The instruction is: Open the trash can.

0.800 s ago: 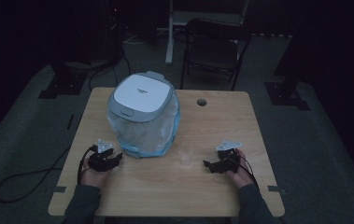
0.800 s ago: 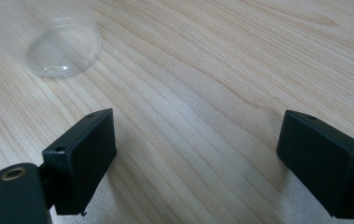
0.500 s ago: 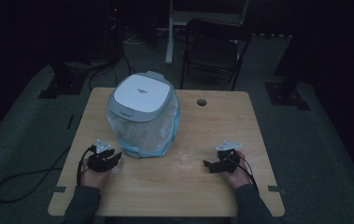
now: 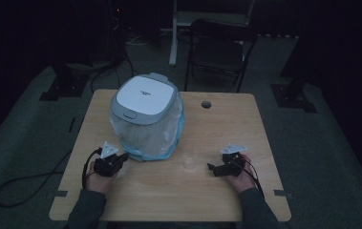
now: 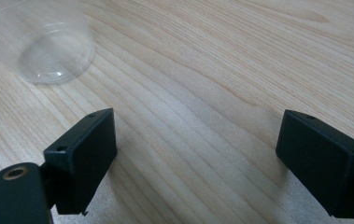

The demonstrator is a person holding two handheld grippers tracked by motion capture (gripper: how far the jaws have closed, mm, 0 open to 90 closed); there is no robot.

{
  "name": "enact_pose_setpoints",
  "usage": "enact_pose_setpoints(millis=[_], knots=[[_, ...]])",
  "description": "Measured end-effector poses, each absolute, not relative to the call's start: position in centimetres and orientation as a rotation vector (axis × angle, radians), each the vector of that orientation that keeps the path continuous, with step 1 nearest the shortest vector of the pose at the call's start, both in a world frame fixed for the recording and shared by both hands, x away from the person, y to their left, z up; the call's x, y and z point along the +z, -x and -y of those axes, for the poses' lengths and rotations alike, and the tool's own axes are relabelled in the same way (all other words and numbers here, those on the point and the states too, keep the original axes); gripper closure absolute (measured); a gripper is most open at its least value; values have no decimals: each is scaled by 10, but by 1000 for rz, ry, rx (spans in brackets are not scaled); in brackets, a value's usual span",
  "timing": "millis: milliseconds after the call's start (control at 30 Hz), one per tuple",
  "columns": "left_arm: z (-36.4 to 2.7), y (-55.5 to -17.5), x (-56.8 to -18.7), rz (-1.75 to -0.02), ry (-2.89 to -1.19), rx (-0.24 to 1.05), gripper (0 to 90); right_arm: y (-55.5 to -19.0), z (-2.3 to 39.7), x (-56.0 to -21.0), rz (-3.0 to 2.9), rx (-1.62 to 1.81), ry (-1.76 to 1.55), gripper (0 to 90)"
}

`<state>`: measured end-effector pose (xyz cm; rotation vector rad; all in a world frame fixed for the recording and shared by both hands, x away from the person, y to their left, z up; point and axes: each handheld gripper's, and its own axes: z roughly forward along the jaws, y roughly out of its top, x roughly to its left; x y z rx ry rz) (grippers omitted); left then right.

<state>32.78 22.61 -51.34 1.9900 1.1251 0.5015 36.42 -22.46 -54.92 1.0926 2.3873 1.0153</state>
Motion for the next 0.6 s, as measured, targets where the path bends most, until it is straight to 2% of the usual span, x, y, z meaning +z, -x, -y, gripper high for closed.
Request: enact_pose_setpoints(millis=[600], knots=[[-207, -346, -520, -1105, -2030, 495, 900, -363, 225, -549, -2381, 1021, -1096, 138]])
